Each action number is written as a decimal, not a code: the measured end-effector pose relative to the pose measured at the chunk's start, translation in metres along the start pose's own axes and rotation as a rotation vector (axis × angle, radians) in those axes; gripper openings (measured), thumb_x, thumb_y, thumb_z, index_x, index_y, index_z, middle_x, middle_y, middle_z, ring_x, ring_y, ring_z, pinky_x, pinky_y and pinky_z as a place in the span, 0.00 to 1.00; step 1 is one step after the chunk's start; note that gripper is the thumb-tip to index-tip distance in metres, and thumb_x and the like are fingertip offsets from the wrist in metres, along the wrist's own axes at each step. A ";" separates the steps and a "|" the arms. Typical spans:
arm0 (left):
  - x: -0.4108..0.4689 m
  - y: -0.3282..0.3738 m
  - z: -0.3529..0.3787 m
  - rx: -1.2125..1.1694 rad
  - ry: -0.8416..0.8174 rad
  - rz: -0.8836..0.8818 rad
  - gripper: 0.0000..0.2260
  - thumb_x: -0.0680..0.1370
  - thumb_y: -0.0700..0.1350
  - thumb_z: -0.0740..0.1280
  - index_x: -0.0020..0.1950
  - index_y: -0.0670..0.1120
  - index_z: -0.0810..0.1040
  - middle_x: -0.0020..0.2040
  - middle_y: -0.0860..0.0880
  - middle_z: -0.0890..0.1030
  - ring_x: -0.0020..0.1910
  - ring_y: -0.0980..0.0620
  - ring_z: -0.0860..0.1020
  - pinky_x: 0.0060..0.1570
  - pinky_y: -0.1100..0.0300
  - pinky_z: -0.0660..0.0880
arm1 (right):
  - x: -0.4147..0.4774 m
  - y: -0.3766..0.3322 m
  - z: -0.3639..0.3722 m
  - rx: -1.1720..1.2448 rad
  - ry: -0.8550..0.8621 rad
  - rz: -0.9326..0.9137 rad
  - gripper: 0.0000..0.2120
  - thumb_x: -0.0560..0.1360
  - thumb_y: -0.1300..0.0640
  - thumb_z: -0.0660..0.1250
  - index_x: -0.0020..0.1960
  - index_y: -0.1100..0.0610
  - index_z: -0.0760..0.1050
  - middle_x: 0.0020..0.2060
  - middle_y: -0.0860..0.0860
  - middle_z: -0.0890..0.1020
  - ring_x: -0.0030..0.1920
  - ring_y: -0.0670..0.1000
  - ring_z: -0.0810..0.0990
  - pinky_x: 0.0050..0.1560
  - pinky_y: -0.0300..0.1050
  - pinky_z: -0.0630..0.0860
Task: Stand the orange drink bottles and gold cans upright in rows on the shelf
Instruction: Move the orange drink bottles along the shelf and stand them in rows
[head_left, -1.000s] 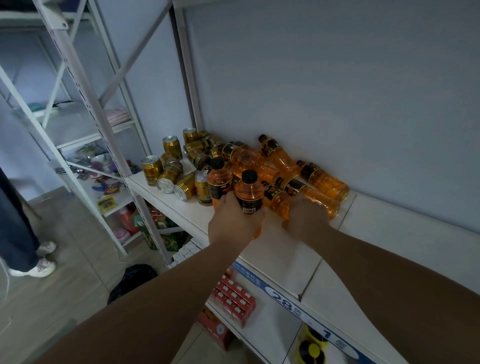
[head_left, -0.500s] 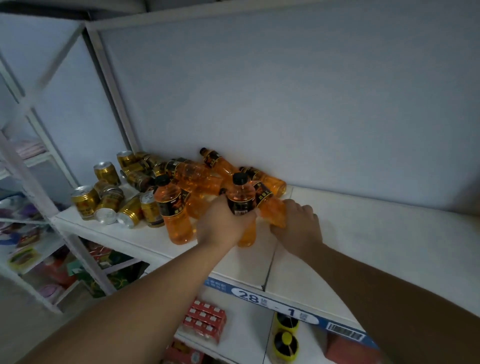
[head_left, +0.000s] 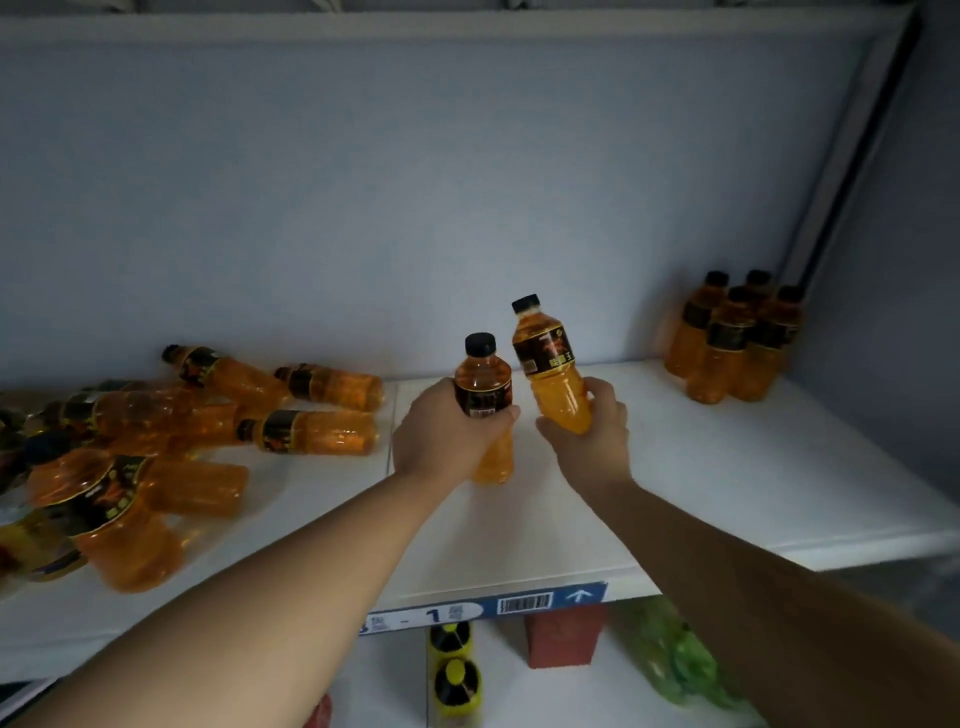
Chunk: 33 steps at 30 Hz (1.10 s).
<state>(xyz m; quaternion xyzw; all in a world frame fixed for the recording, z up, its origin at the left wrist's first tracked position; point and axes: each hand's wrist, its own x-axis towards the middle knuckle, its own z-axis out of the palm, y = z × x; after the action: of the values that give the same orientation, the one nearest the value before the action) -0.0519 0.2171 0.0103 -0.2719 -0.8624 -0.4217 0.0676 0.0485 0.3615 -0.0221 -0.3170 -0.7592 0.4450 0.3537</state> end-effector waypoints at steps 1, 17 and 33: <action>0.001 0.010 0.011 0.002 -0.015 0.008 0.21 0.64 0.73 0.69 0.45 0.59 0.78 0.39 0.59 0.81 0.39 0.58 0.80 0.39 0.56 0.79 | 0.004 0.007 -0.012 0.048 0.024 0.028 0.29 0.73 0.53 0.76 0.70 0.47 0.66 0.57 0.50 0.71 0.57 0.56 0.77 0.58 0.56 0.78; 0.025 0.174 0.192 -0.112 -0.154 0.071 0.20 0.63 0.72 0.71 0.44 0.60 0.75 0.38 0.61 0.79 0.39 0.61 0.78 0.37 0.59 0.73 | 0.120 0.114 -0.206 0.244 0.030 0.049 0.30 0.73 0.63 0.74 0.69 0.49 0.64 0.51 0.54 0.80 0.46 0.54 0.81 0.40 0.42 0.77; 0.042 0.225 0.286 -0.145 -0.258 0.126 0.19 0.66 0.67 0.75 0.52 0.61 0.78 0.49 0.58 0.84 0.48 0.54 0.82 0.47 0.52 0.81 | 0.173 0.190 -0.244 0.105 -0.036 0.162 0.27 0.66 0.48 0.77 0.59 0.48 0.68 0.49 0.53 0.81 0.50 0.58 0.83 0.51 0.65 0.81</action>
<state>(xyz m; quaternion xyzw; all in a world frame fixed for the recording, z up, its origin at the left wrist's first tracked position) 0.0634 0.5649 -0.0015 -0.3816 -0.8124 -0.4394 -0.0371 0.1855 0.6858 -0.0628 -0.3504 -0.7128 0.5169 0.3192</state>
